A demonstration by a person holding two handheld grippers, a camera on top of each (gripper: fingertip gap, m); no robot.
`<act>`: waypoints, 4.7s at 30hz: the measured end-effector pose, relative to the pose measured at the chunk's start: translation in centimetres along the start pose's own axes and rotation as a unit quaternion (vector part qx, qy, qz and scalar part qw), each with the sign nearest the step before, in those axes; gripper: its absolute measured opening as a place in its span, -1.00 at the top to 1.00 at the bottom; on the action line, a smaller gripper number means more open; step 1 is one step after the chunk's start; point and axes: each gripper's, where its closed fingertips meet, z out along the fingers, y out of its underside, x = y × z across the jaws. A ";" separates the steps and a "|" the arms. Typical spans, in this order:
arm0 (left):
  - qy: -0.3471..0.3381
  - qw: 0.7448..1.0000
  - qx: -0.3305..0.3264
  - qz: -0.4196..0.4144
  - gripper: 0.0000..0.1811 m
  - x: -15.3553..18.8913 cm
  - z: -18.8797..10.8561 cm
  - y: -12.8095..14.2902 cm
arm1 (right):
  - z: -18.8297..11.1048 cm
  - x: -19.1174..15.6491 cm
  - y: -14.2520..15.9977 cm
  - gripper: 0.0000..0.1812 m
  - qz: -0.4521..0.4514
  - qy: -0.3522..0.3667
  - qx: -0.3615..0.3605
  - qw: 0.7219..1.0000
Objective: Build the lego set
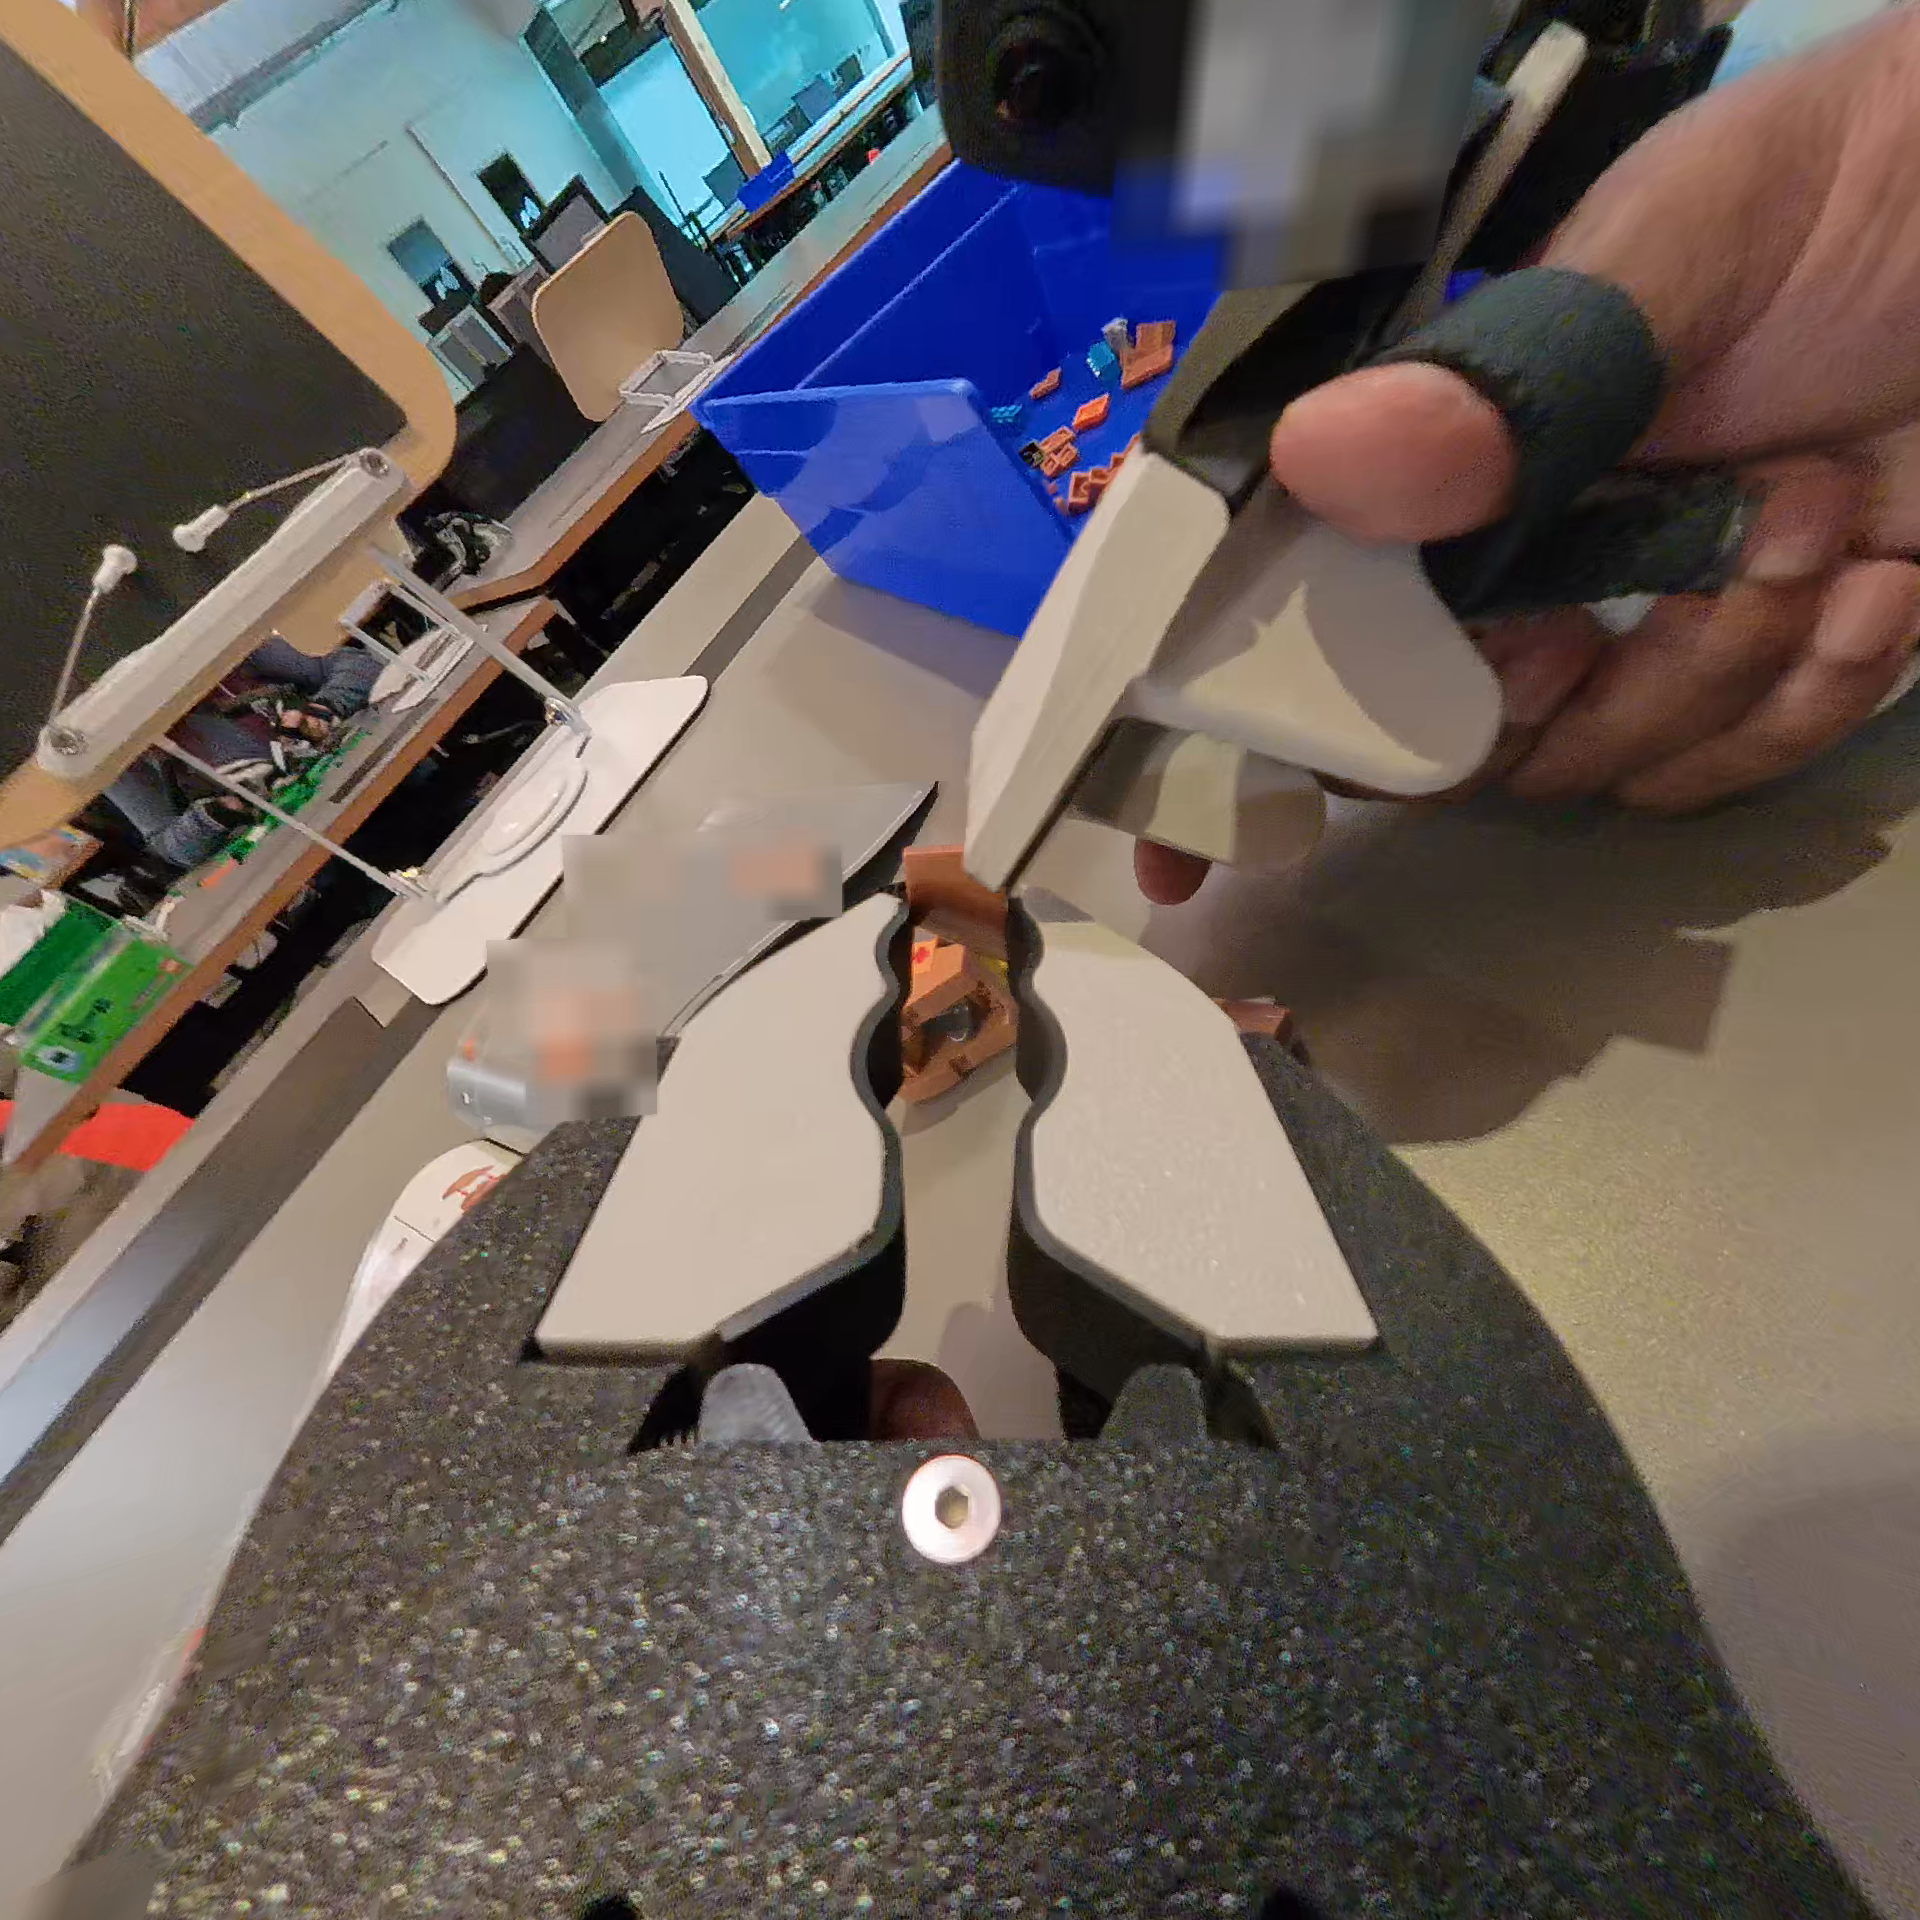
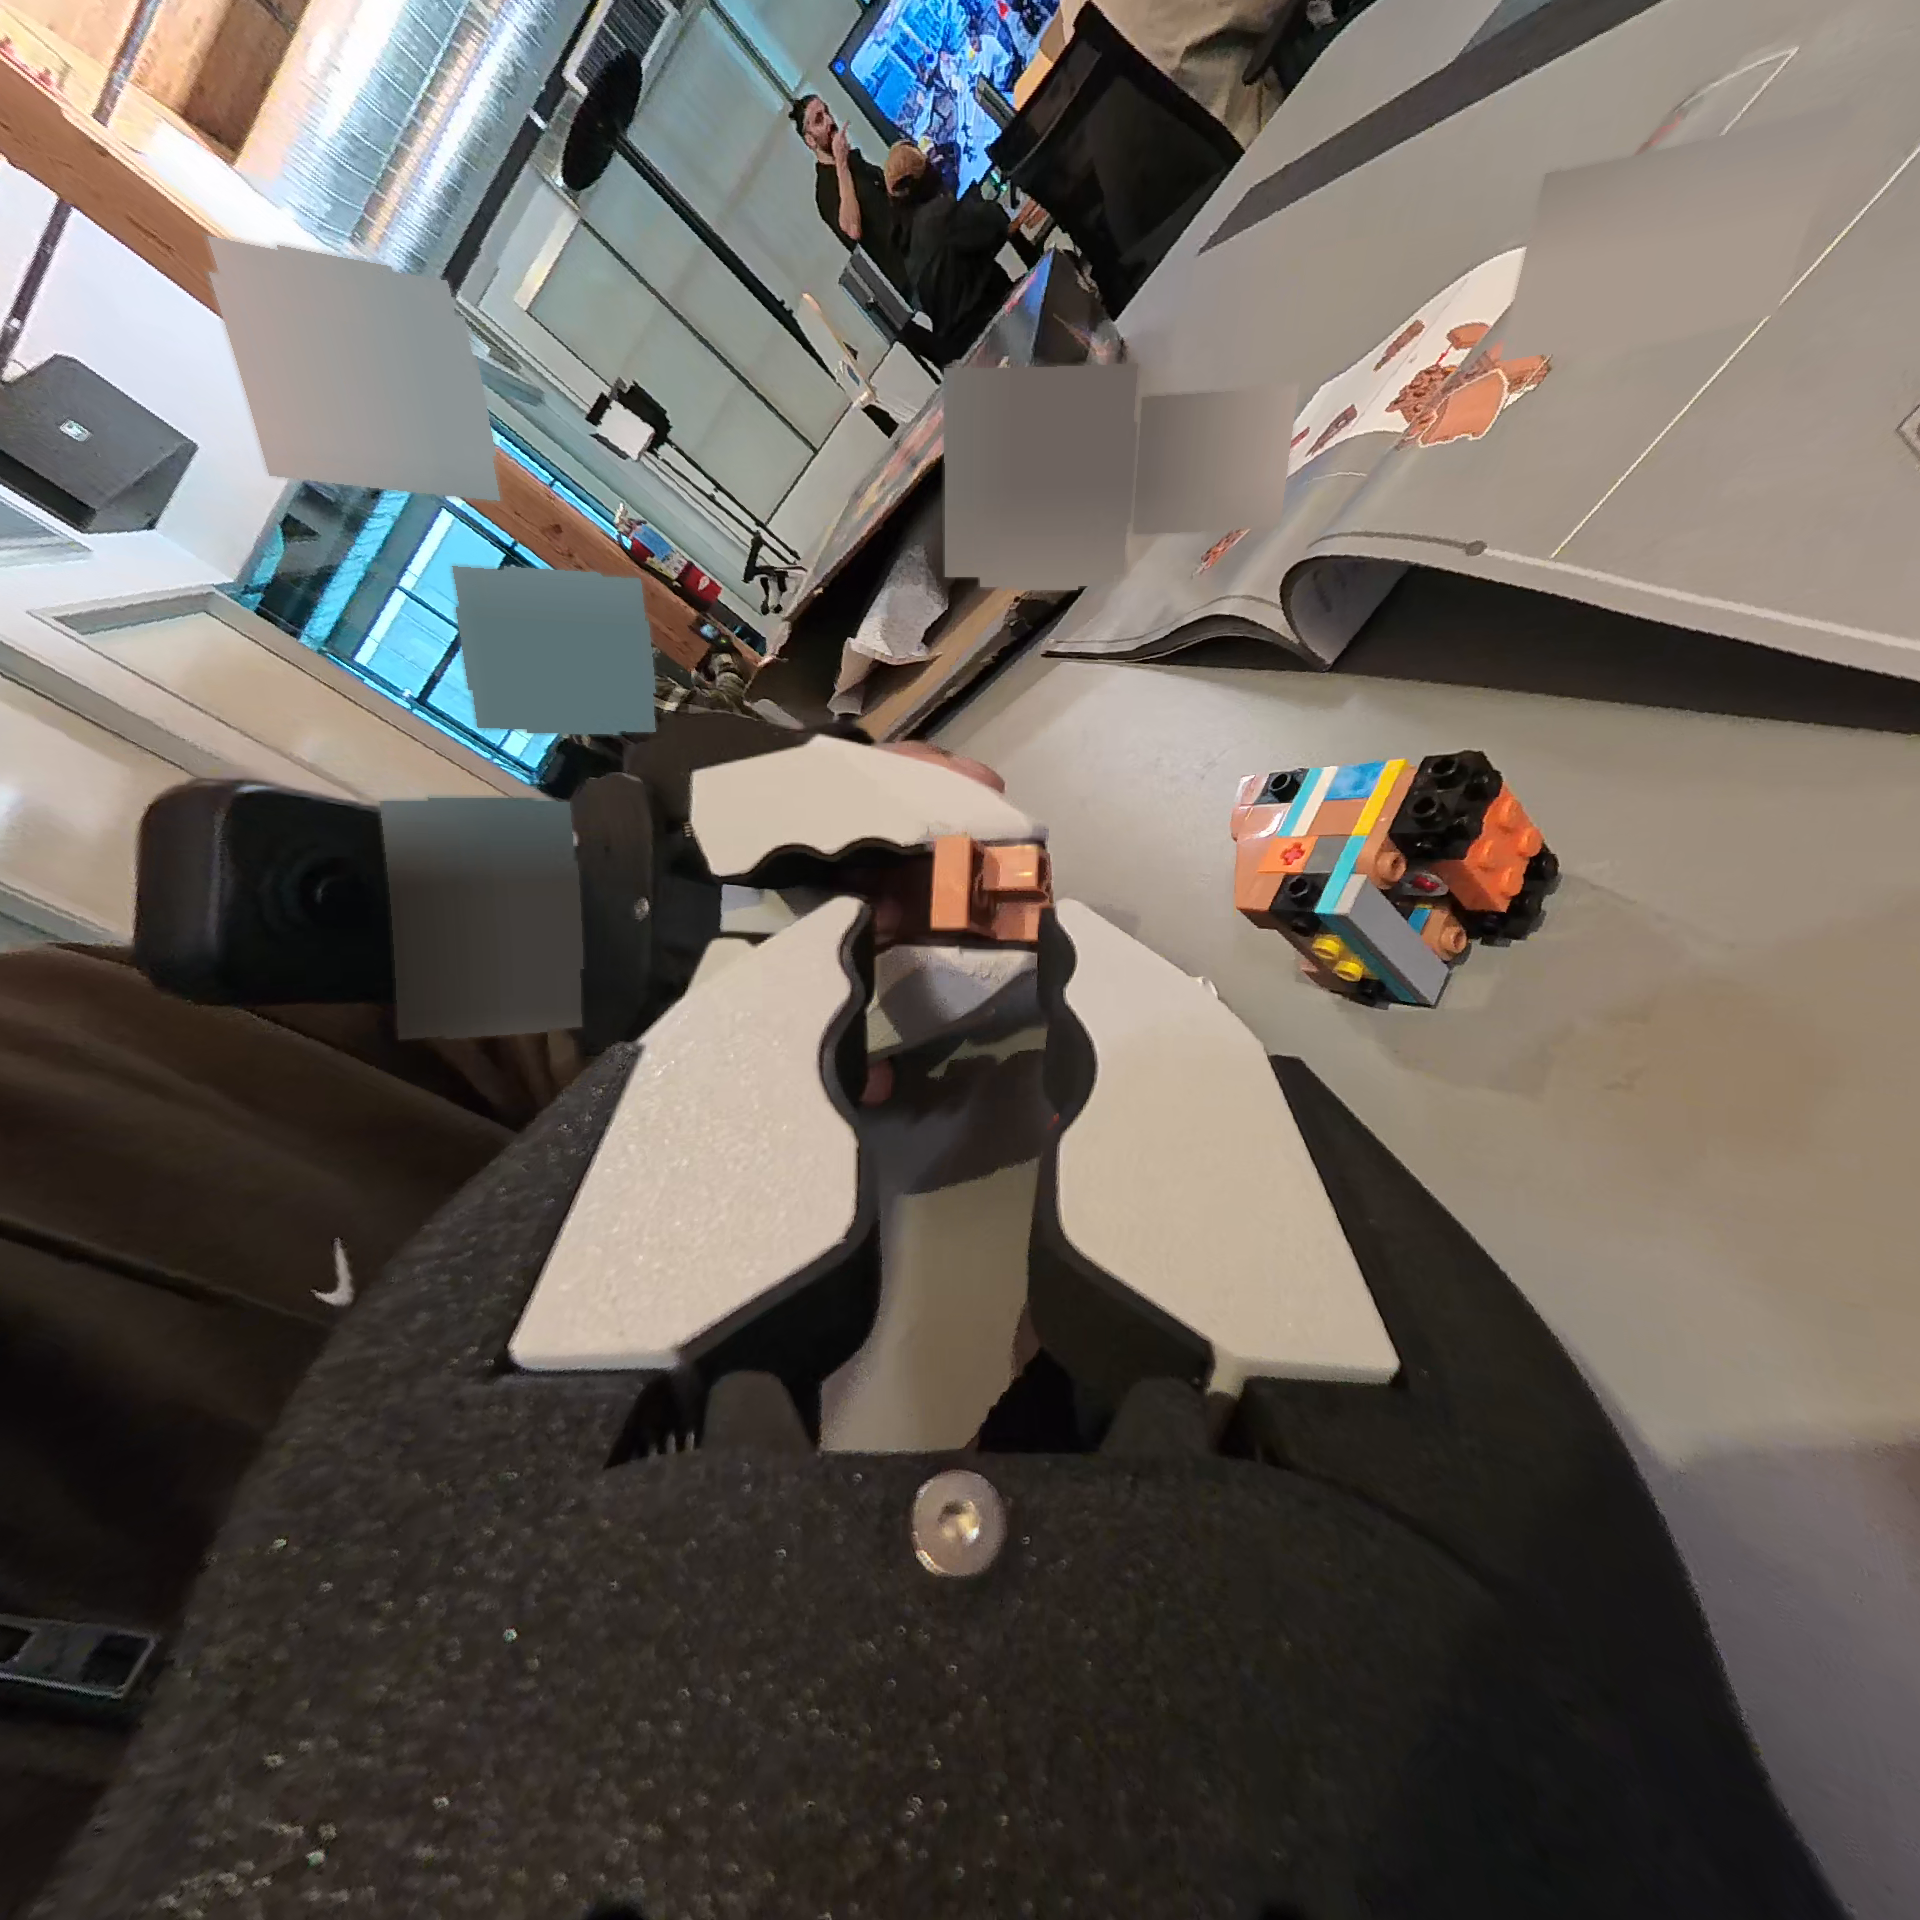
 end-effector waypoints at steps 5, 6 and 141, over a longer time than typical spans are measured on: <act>0.003 1.000 -0.001 0.017 0.82 0.2 0.0 0.0 | -0.2 0.4 0.0 0.84 -0.028 0.019 -0.006 0.999; 0.010 1.000 0.004 0.015 0.82 0.3 -0.1 -0.1 | -0.2 0.3 0.0 0.93 -0.029 0.012 -0.008 0.999; 0.359 0.926 -0.056 -0.103 0.87 2.5 -1.2 3.6 | -4.0 2.1 6.6 0.73 -0.234 0.001 -0.296 0.926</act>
